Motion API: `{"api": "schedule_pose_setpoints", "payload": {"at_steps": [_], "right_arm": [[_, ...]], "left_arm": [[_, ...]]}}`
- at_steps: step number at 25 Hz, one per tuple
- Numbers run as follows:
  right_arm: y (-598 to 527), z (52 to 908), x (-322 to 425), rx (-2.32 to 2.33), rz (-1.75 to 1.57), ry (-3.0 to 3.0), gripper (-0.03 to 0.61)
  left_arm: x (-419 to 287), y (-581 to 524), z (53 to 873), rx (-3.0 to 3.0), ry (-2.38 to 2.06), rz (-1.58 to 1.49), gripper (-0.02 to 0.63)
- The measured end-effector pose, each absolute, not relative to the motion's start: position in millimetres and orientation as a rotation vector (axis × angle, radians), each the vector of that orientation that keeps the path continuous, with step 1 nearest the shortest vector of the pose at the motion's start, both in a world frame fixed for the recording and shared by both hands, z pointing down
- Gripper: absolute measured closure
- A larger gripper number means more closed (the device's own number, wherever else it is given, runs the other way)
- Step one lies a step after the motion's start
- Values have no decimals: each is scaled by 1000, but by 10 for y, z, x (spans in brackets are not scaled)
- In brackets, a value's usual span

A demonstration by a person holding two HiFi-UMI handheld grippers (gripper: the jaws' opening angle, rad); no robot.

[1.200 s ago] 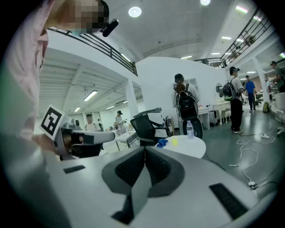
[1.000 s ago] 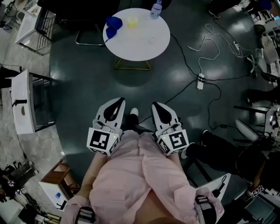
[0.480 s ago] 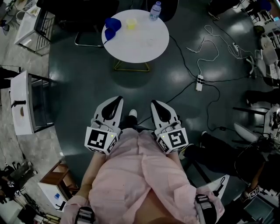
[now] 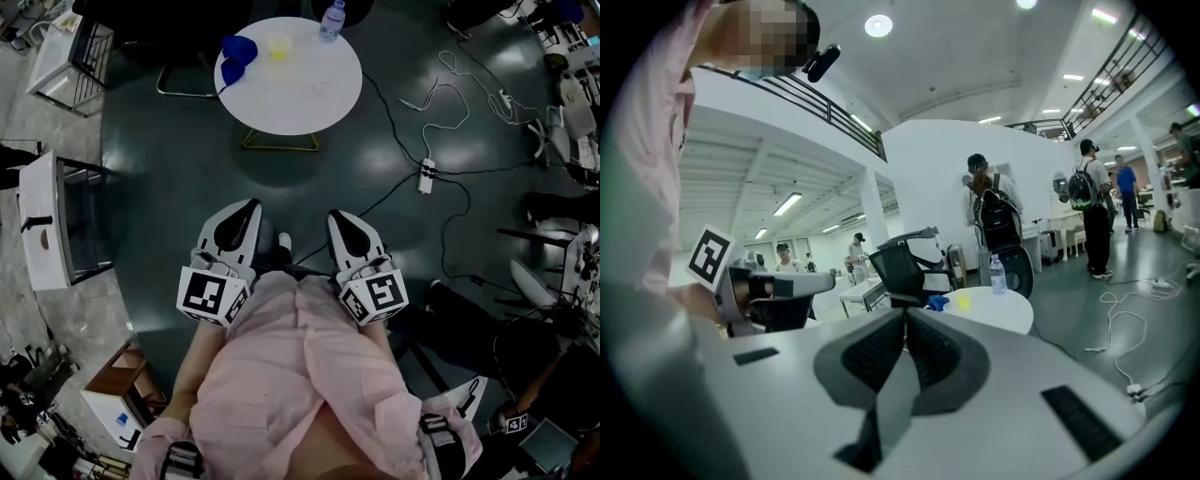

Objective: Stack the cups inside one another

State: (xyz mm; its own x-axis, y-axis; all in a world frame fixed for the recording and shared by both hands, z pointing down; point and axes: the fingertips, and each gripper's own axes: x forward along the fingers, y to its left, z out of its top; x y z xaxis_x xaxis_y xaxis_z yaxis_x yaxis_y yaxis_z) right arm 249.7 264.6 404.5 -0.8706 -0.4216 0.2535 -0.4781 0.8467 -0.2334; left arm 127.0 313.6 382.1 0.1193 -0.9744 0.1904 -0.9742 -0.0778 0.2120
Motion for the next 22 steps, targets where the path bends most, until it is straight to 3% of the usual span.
{"api": "schedule_pose_setpoints", "payload": {"at_steps": [22], "right_arm": [[1830, 3892, 1458, 878, 434, -2787, 546]], "left_arm": [[163, 2220, 3823, 2184, -1751, -5, 595]]}}
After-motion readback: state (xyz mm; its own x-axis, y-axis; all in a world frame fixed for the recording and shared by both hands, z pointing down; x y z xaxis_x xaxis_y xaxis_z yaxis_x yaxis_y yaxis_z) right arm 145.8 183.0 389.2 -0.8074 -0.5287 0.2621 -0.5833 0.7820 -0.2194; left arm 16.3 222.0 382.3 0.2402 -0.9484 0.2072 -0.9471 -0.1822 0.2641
